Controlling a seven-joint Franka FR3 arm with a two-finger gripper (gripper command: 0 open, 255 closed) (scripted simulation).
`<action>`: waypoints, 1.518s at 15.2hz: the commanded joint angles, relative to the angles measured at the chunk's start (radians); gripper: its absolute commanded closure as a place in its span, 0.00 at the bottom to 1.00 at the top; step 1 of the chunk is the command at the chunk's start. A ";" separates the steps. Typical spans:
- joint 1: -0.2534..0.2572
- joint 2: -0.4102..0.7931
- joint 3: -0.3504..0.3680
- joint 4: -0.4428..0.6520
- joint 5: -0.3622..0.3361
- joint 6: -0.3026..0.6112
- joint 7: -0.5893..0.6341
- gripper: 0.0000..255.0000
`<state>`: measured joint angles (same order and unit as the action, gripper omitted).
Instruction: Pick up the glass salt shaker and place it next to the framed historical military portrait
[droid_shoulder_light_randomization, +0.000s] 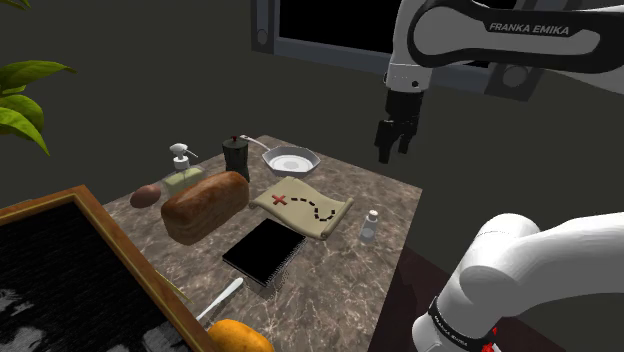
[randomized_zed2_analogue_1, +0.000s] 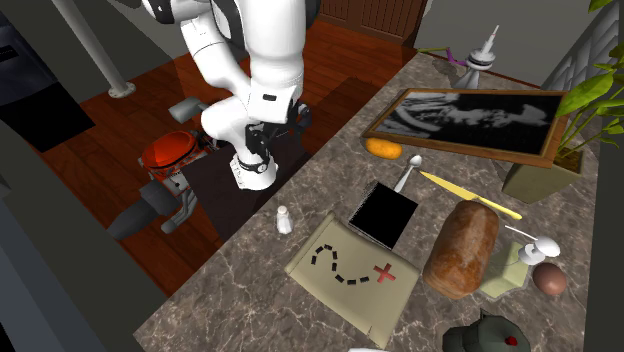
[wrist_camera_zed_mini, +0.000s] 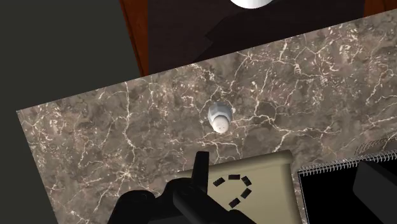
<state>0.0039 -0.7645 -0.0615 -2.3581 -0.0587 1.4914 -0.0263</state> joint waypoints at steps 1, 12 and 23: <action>0.000 0.000 0.000 0.000 0.000 0.000 0.000 0.00; -0.072 -0.032 -0.089 -0.395 -0.003 0.455 0.043 0.00; -0.087 0.090 -0.134 -0.555 -0.002 0.768 0.045 0.00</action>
<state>-0.0848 -0.6854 -0.1944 -2.9050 -0.0613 2.2397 0.0185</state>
